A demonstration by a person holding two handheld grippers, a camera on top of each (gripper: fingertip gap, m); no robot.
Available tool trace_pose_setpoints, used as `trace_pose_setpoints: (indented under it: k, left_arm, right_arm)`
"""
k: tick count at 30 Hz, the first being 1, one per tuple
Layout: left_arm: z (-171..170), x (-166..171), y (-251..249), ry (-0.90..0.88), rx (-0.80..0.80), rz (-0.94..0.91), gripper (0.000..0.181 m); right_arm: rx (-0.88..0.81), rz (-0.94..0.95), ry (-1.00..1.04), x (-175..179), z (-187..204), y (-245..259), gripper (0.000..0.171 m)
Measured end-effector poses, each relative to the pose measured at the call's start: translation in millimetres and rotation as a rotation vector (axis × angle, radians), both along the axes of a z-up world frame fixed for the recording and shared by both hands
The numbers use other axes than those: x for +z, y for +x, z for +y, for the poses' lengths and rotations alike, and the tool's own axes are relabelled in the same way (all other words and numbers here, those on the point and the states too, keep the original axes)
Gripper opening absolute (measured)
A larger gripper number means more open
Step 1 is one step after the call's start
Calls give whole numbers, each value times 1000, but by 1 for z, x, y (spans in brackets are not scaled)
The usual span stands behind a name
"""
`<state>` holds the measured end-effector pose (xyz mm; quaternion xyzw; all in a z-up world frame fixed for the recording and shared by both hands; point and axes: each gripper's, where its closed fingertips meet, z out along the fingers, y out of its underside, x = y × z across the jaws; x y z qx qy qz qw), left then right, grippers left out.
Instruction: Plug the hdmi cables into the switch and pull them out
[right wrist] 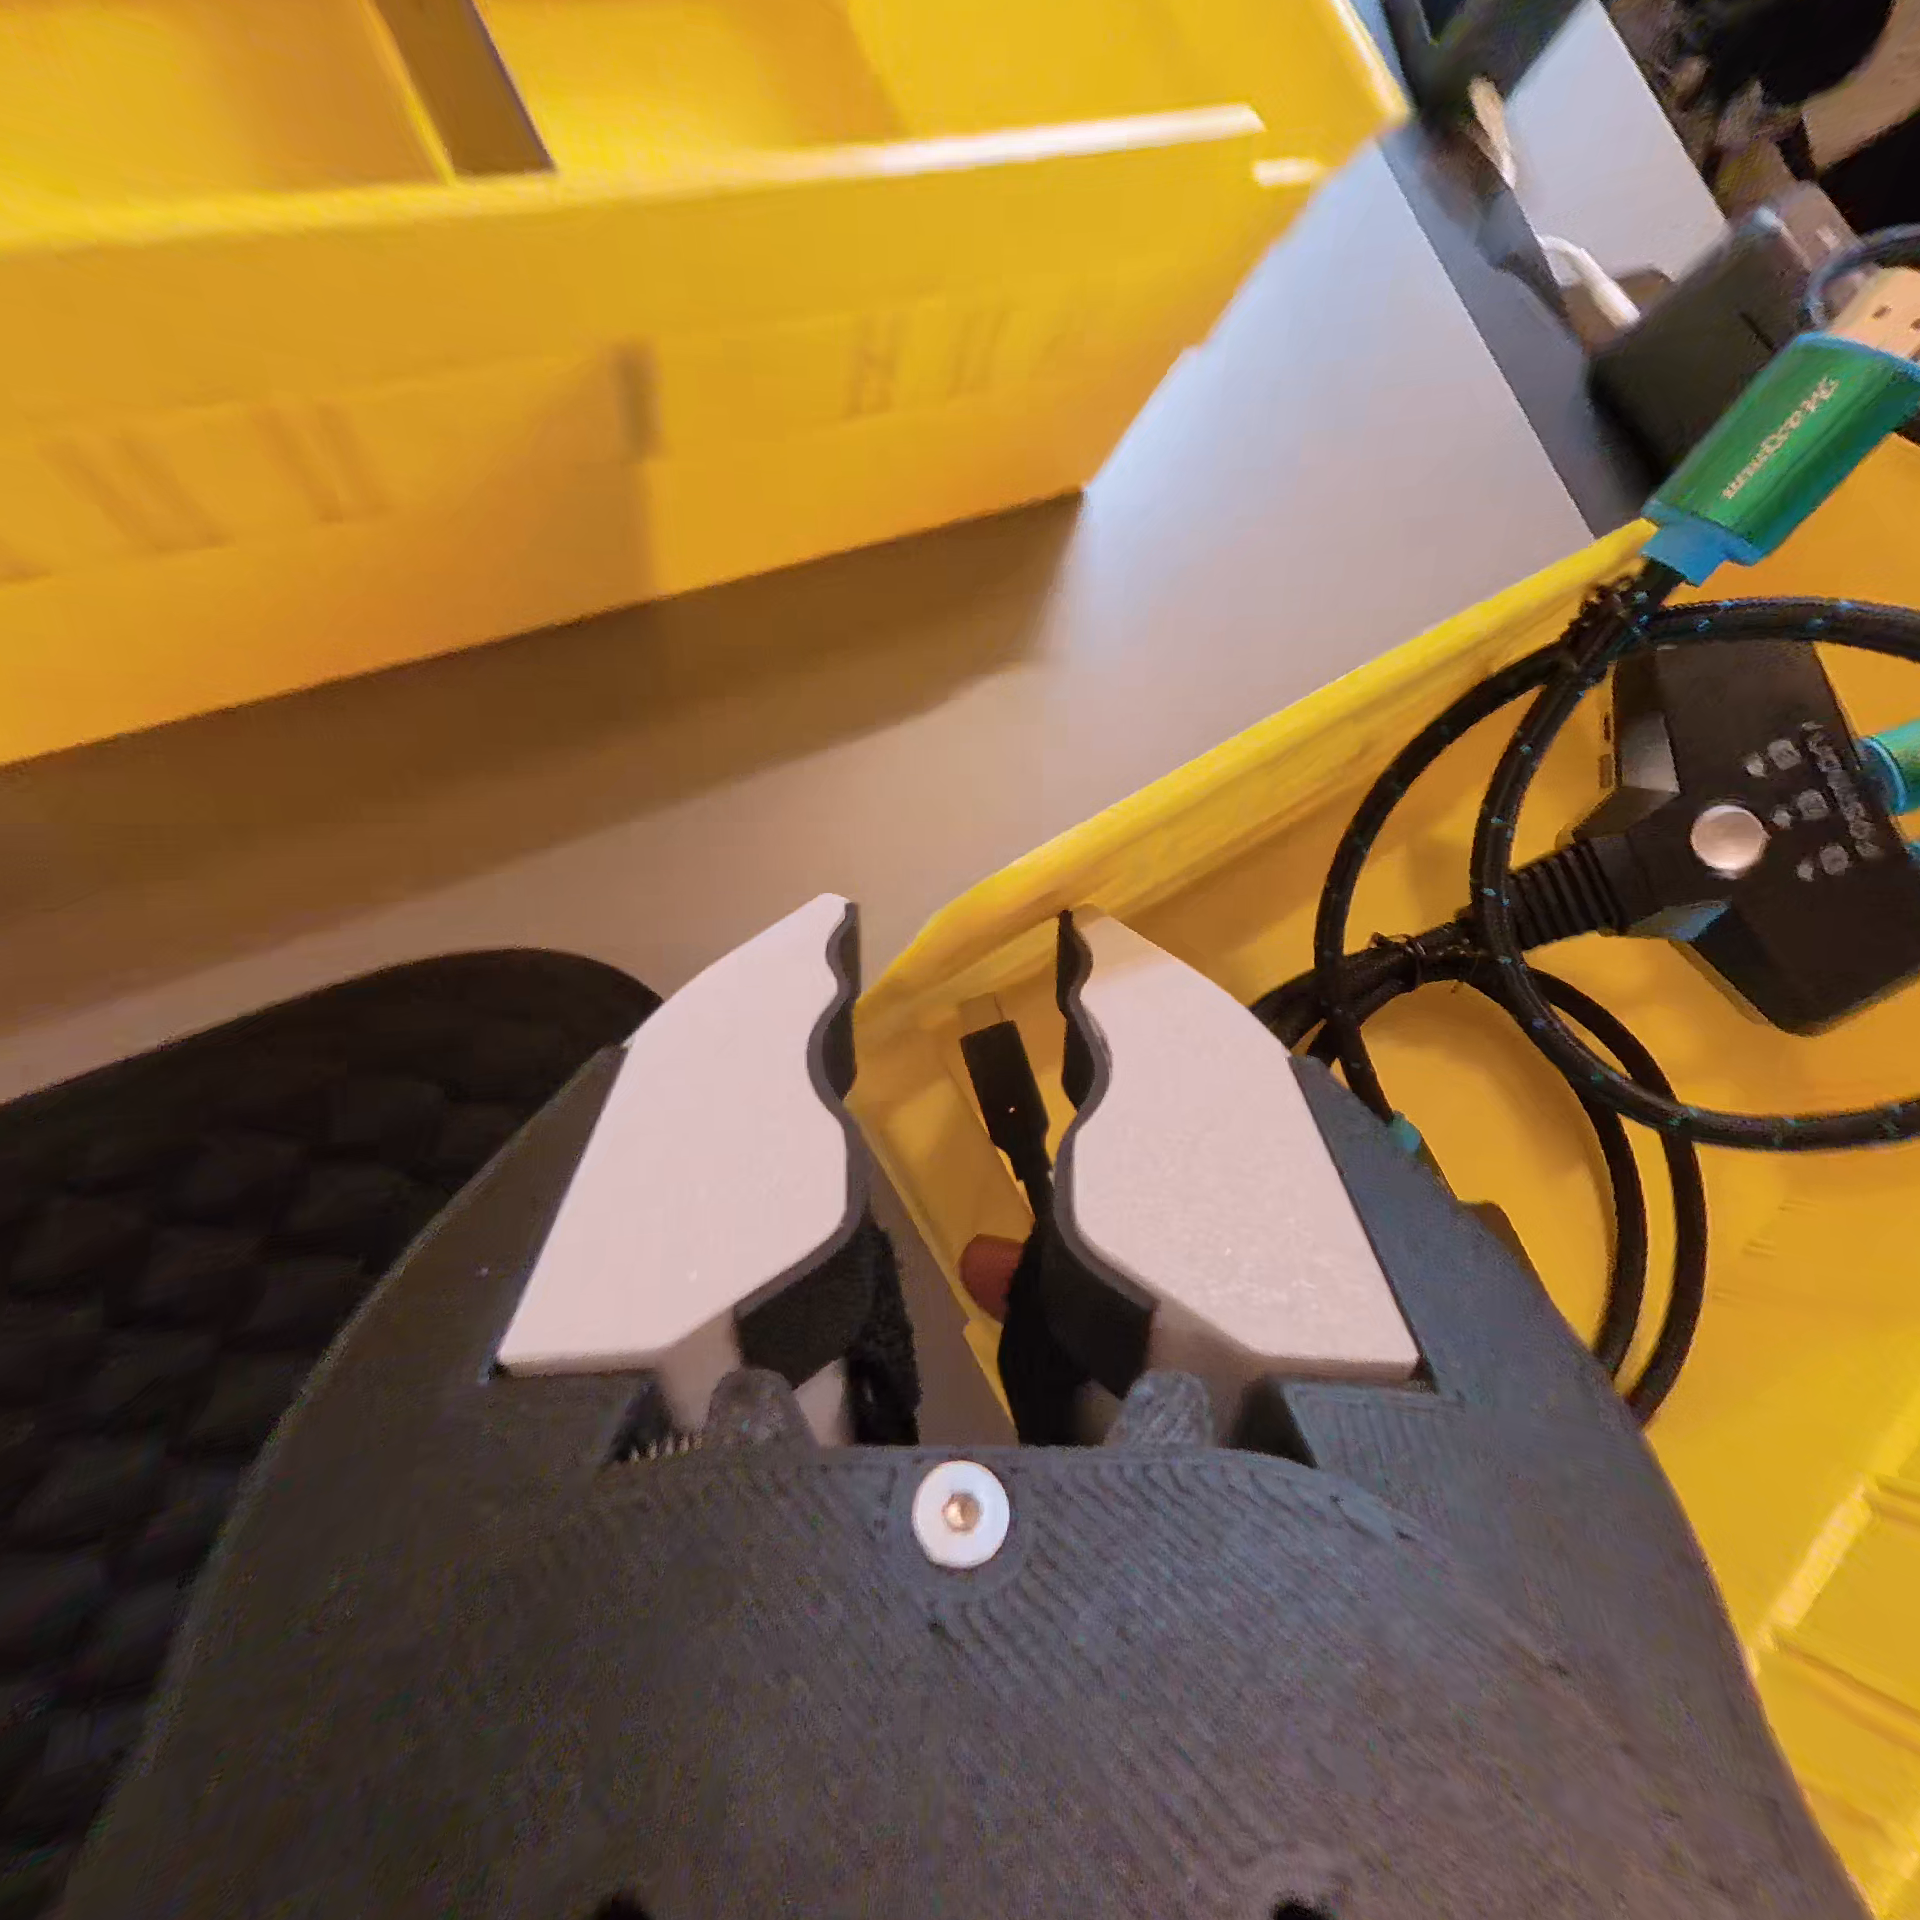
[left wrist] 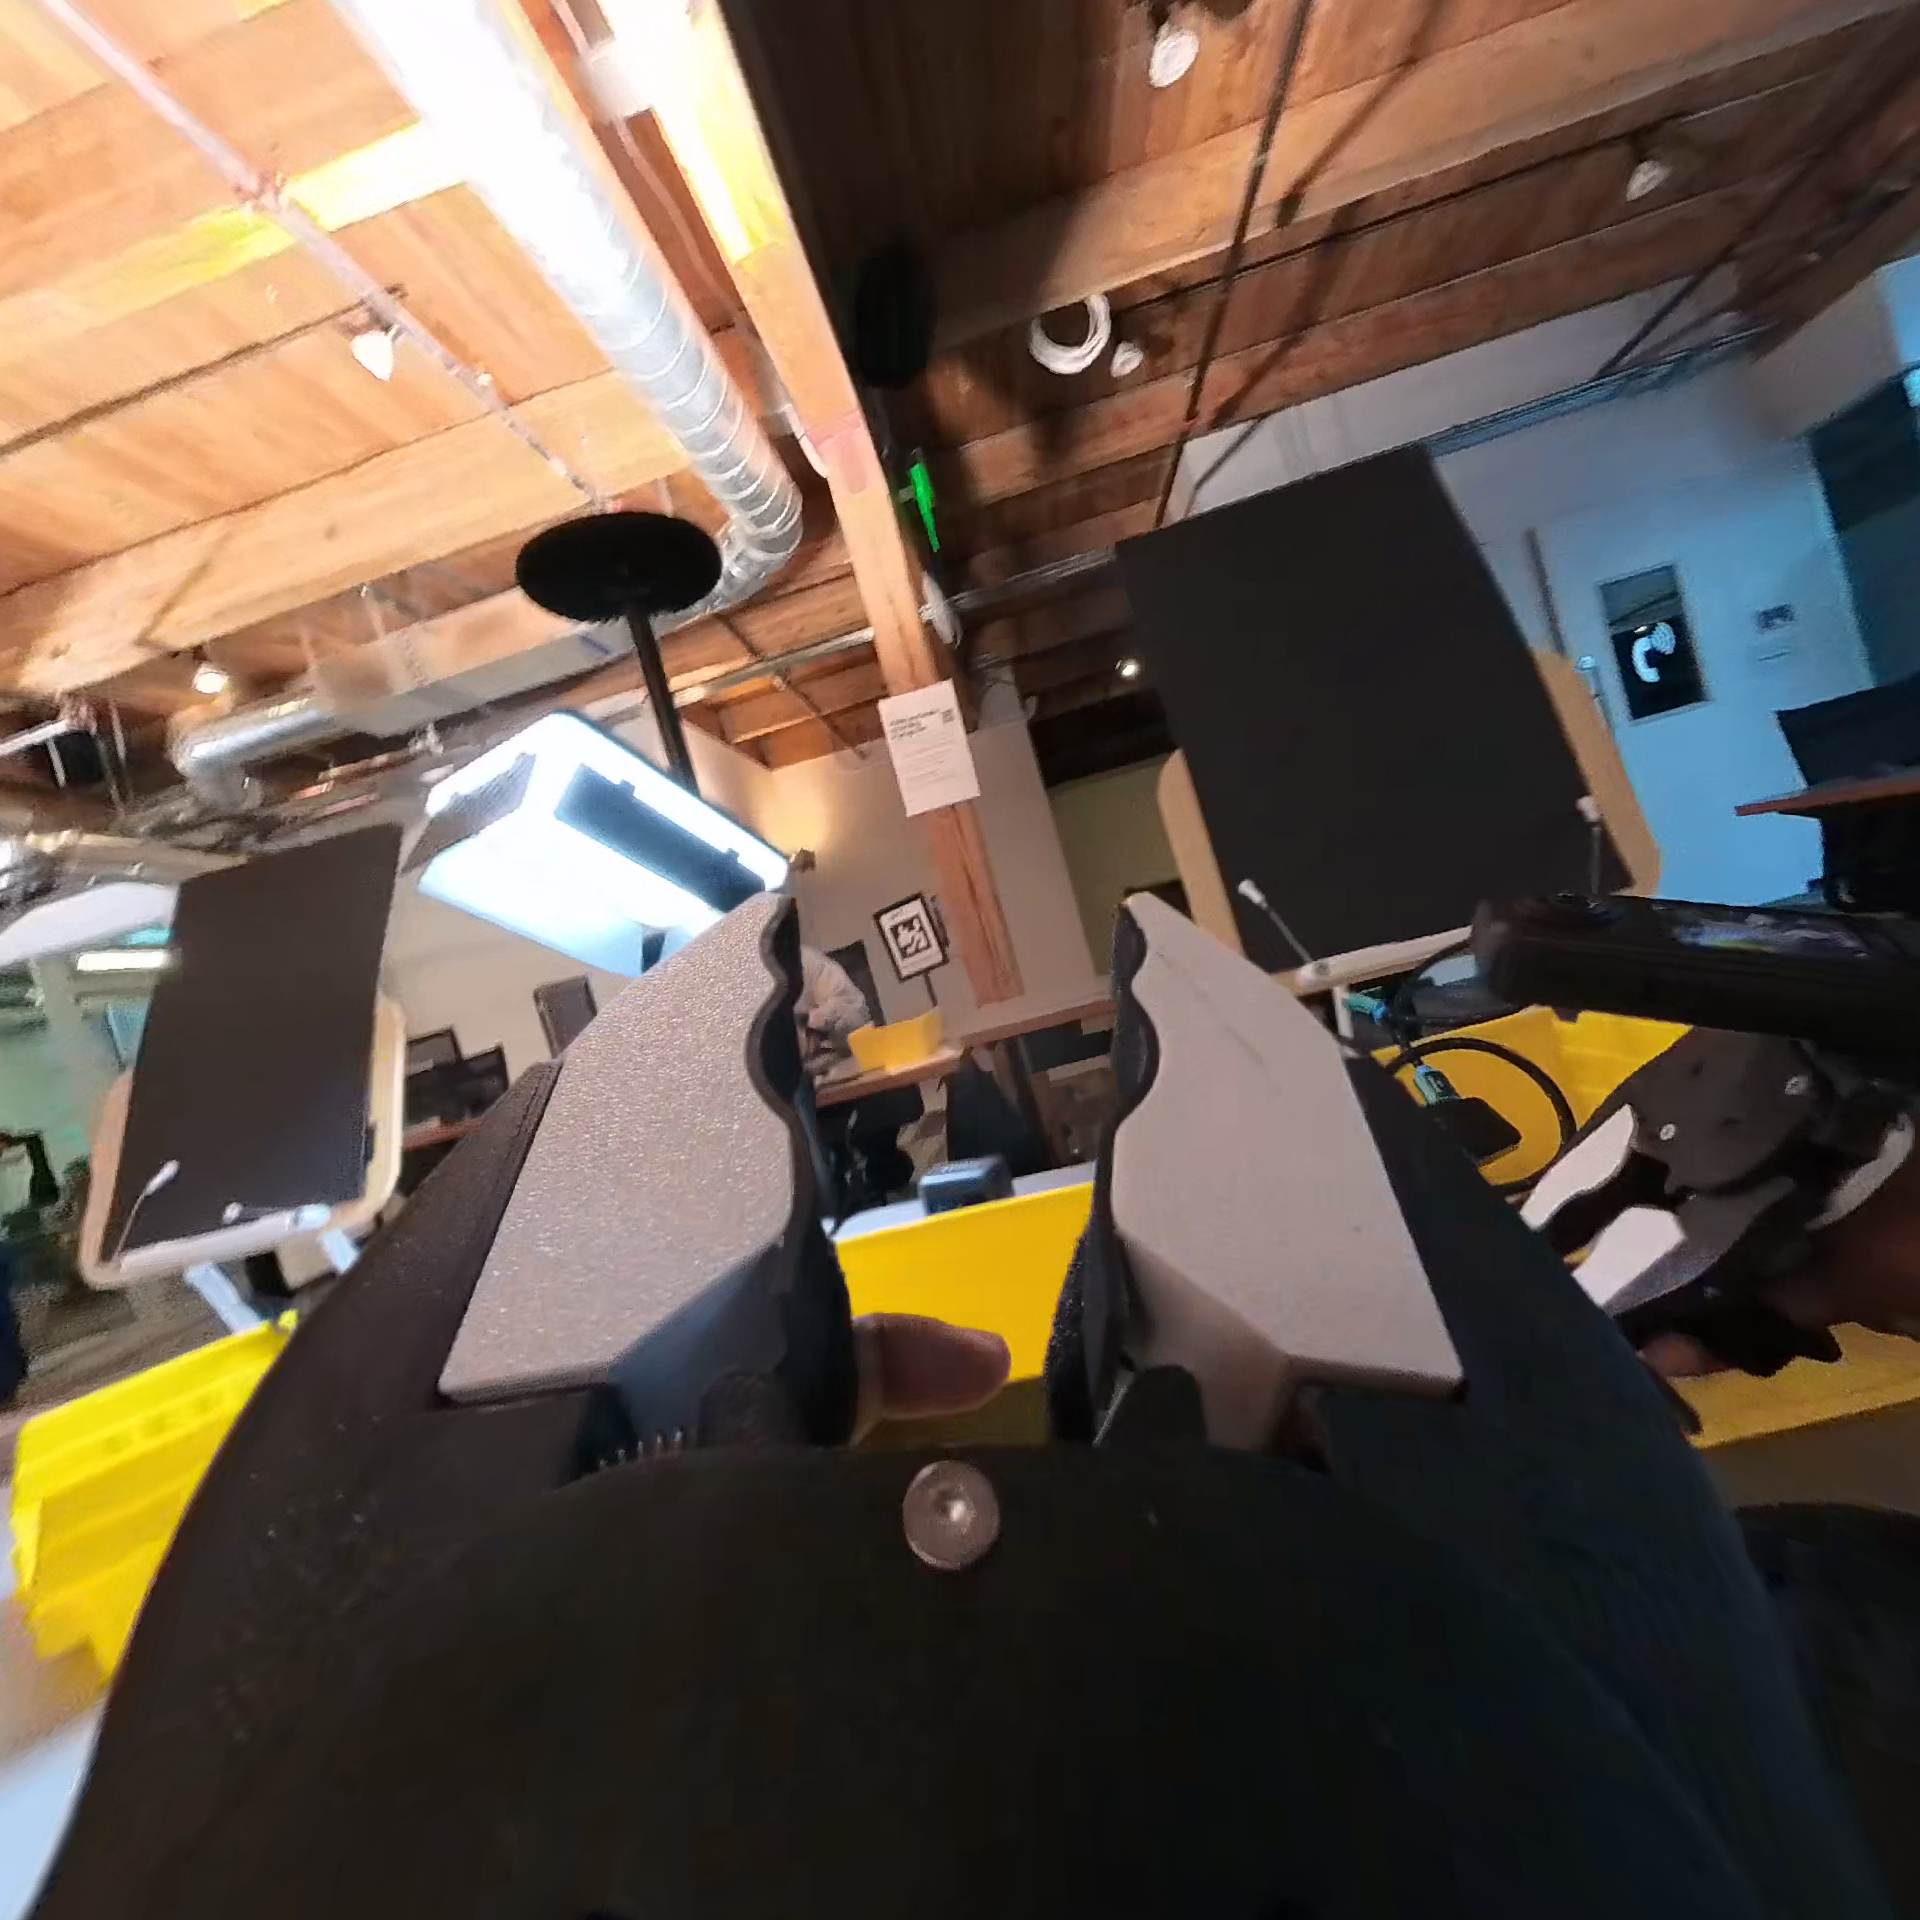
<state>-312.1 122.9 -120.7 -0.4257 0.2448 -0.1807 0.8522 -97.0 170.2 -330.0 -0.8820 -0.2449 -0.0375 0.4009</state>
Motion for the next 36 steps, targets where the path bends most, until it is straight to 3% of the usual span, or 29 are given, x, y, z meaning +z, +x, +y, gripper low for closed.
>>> trace_pose_setpoints:
  k: [2, 5, 9, 11, 13, 15, 17, 19, 22, 25, 28, 29, 30, 31, 33, 36]
  left_arm:
    - [16, -13, -14, -81, 22, 13, 57]
    - [49, -48, -38, -237, 115, 72, 59]
    - [107, -113, -99, -427, 394, 32, 79]
    - [123, -145, -97, -501, 326, 28, 88]
    - [123, -152, -82, -576, 171, -12, 84]
    - [112, -153, -73, -647, 92, 11, 66]
    - [94, -157, -72, -722, 61, 130, 30]
    - [85, -150, -74, -732, 28, 139, 34]
    - [91, -144, -74, -661, 41, 83, 60]
    - [98, -166, -53, -695, 37, 179, 71]
    - [108, -188, -35, -791, 64, 247, 75]
    - [110, -194, -30, -824, 68, 266, 53]
    - [110, -197, -28, -843, 76, 285, 22]
    - [114, -196, -33, -845, 141, 273, 10]
    - [111, -193, -35, -804, 235, 369, 6]
    - [101, -162, -32, -721, 295, 355, 5]
  right_arm:
    - [127, 85, 12, -1, 4, -25, 59]
    - [183, 310, 116, 19, 2, -46, 66]
    - [234, 454, 308, 58, -19, -56, 66]
    - [297, 499, 350, 67, -36, -72, 66]
    - [374, 515, 362, 66, -51, -93, 69]
    - [439, 499, 311, 55, -61, -113, 80]
    - [458, 450, 257, 39, -65, -122, 89]
    - [441, 429, 230, 27, -63, -124, 93]
    - [363, 401, 223, 21, -58, -118, 98]
    - [269, 398, 251, 22, -49, -107, 91]
    - [208, 378, 234, 16, -42, -100, 61]
    - [213, 366, 211, 13, -41, -102, 48]
    - [206, 350, 201, 11, -39, -102, 47]
    - [194, 316, 208, 11, -36, -99, 43]
    - [196, 229, 265, 14, -33, -94, 35]
    - [198, 83, 380, 23, -33, -85, 29]
